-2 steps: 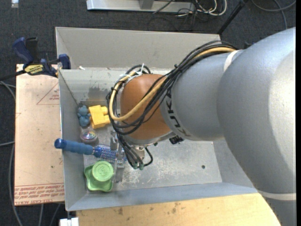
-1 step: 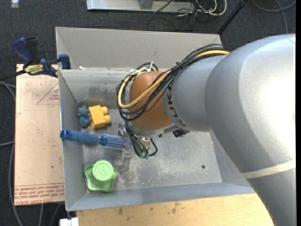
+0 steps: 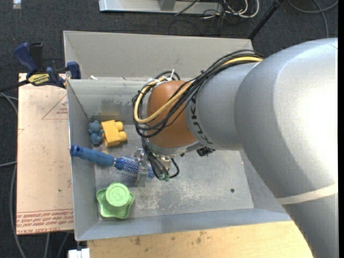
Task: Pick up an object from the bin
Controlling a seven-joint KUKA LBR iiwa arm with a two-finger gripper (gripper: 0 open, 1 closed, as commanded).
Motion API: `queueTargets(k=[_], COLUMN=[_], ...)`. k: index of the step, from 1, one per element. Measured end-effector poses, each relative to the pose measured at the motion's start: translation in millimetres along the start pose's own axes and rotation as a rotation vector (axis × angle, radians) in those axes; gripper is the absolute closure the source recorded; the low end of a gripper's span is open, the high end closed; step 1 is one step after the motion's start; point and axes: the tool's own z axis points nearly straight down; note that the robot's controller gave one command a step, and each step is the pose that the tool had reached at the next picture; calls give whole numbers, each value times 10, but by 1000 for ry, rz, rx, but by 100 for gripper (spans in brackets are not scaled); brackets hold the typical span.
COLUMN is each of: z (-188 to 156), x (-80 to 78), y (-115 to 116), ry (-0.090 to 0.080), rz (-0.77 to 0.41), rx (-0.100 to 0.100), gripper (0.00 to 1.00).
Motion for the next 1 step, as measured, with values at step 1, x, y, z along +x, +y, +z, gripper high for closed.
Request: queueTargets(k=[1], z=[-1883], x=[101], y=[-171], ry=[-6], rz=[35], rx=[-1], gripper=[100])
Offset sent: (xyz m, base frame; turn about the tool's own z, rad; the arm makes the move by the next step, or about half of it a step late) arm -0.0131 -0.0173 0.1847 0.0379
